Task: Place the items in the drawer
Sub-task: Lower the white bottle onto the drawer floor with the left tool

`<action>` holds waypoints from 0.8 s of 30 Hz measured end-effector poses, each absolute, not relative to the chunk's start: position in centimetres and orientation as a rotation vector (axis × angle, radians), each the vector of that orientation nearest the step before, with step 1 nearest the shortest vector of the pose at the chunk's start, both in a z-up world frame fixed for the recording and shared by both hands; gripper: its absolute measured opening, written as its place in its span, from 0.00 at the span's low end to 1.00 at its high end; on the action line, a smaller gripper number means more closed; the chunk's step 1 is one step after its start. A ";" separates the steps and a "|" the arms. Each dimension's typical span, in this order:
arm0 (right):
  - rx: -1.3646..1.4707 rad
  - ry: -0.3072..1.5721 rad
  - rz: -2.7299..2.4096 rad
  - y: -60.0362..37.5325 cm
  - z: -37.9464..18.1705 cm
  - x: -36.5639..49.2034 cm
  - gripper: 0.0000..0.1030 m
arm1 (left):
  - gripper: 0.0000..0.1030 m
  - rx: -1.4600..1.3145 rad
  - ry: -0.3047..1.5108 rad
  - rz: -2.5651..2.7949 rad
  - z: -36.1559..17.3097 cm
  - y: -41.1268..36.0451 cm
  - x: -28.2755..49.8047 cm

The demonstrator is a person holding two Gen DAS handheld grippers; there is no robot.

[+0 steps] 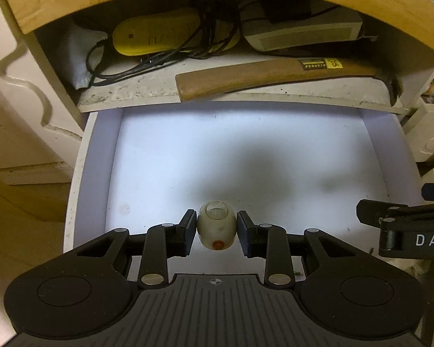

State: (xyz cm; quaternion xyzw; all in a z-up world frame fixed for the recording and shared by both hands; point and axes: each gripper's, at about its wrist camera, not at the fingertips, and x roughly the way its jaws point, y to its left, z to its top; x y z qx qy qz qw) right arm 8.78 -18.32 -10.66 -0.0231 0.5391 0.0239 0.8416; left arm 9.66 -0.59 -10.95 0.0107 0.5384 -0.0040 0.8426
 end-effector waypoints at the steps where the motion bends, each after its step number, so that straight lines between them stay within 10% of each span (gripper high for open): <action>1: -0.042 1.144 0.047 -18.4 -10.9 9.0 0.99 | 0.29 0.024 1.141 -0.009 -11.2 -0.6 9.8; 24: -0.038 1.234 0.021 -17.9 -16.5 12.8 0.99 | 0.29 -0.034 1.256 0.035 -16.9 0.5 14.0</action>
